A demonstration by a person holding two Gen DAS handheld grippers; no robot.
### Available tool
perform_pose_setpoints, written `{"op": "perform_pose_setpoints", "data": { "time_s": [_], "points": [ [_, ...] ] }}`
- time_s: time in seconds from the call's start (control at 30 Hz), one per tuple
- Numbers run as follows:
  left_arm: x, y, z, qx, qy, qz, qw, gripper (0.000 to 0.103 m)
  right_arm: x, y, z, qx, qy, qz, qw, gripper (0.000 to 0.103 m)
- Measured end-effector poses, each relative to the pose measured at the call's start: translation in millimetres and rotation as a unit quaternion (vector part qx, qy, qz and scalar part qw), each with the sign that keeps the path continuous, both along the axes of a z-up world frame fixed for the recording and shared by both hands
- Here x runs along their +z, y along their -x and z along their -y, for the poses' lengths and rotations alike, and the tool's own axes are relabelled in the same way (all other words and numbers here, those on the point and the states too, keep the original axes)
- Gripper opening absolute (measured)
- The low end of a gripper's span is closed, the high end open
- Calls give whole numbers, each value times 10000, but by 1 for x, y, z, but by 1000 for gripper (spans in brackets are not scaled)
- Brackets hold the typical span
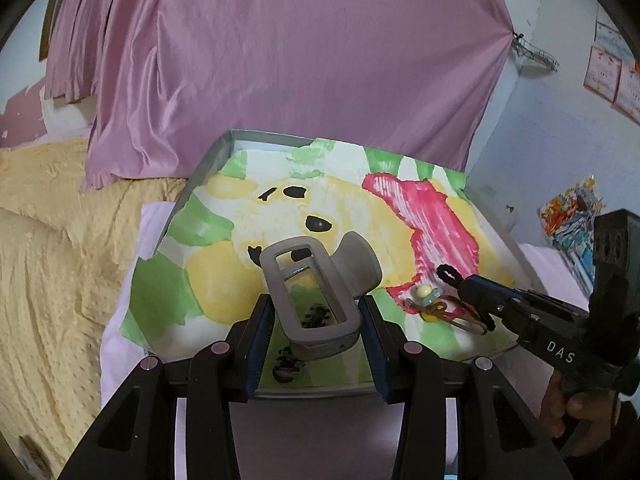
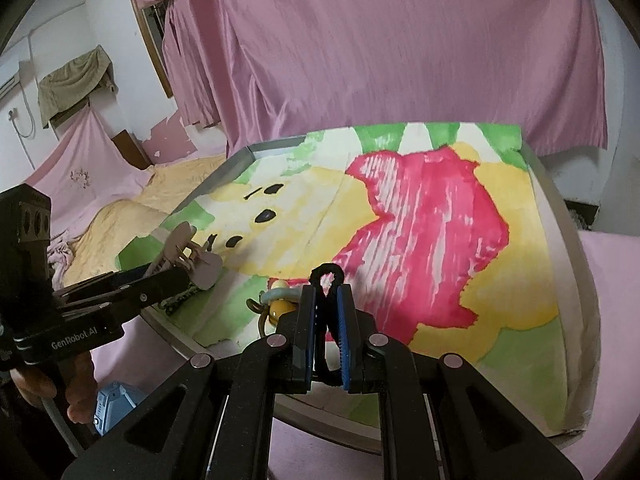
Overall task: Organize jewelry
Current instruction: 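Carry the clip and hair tie over the tray and open both grippers, then withdraw both open grippers from the tray toward the remaining items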
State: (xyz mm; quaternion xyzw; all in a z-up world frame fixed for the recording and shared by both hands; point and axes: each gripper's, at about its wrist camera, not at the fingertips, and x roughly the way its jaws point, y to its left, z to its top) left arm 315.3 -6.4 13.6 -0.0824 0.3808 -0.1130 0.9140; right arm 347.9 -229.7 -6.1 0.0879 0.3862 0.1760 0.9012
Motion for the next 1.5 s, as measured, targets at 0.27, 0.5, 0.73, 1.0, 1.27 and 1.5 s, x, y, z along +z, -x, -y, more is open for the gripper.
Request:
{"op": "perform_pose_setpoints", "data": {
  "time_s": [0.27,0.5,0.73,1.0,1.27,1.5],
  "points": [
    [2,6,-3,-23,142,125,9998,50,-1,5,5,-112,-80,-1,9999,31],
    [13,20,-9,132,278,544,9980,70,13,20,15,-416,-36,425,9982,47],
    [27,40,-14,313,333,1061,9933,94,33,48,24,-684,-51,1028,9923,71],
    [40,84,-10,508,132,1832,9817,102,55,98,29,-951,-71,1850,9781,89],
    [49,131,-9,660,93,2212,9729,102,75,169,28,-1168,139,2661,9567,94],
    [48,167,-4,723,-29,2424,9675,102,73,216,28,-1233,353,2941,9471,94]
  ]
}}
